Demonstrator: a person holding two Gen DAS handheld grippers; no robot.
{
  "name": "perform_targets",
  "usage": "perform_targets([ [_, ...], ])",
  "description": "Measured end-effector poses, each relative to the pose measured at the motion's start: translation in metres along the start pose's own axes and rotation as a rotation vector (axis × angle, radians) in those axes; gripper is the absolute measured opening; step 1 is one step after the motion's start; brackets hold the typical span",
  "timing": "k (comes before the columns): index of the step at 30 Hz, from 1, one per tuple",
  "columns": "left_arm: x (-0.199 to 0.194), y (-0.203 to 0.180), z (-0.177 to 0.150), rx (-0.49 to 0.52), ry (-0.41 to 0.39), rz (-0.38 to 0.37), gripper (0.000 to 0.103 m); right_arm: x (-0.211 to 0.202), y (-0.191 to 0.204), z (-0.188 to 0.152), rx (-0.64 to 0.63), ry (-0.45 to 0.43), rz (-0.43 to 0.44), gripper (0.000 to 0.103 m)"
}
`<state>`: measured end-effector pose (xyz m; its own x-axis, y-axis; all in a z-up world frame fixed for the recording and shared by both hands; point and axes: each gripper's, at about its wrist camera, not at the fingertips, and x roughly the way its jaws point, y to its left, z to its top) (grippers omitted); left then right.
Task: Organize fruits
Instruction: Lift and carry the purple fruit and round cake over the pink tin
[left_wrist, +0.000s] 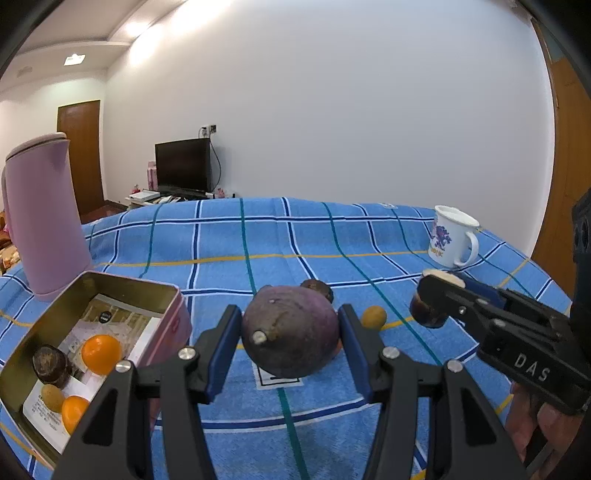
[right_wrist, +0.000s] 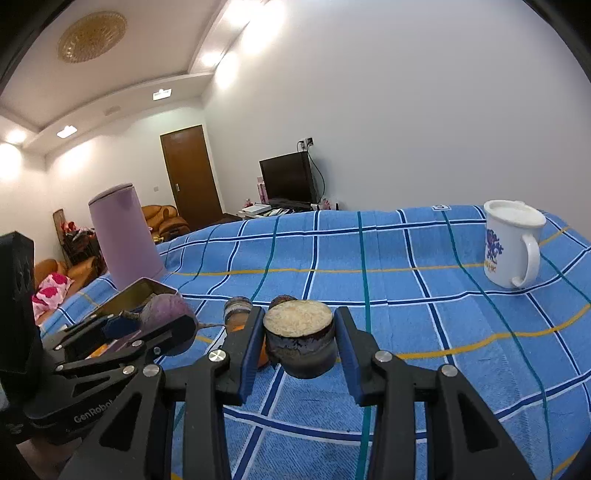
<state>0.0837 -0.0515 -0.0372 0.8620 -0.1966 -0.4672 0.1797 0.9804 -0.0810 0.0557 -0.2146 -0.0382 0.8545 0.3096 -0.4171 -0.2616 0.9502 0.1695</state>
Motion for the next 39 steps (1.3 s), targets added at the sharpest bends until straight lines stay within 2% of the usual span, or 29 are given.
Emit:
perform_targets([
  [6,-0.005,0.003,-0.001,-0.014,-0.020,0.007,0.056,-0.006,0.011,-0.001,-0.051,-0.032,0.002,0.040],
  [18,-0.015,0.012,-0.003,-0.042,-0.051,0.044,0.056,-0.010,0.018,-0.002,-0.071,-0.058,0.029,0.040],
  [28,-0.021,0.014,-0.005,-0.020,-0.062,0.068,0.056,-0.003,0.030,-0.002,-0.089,-0.047,0.045,0.040],
  [39,-0.027,0.029,-0.006,-0.041,-0.061,0.099,0.056,0.005,0.058,-0.006,-0.130,-0.024,0.085,0.040],
])
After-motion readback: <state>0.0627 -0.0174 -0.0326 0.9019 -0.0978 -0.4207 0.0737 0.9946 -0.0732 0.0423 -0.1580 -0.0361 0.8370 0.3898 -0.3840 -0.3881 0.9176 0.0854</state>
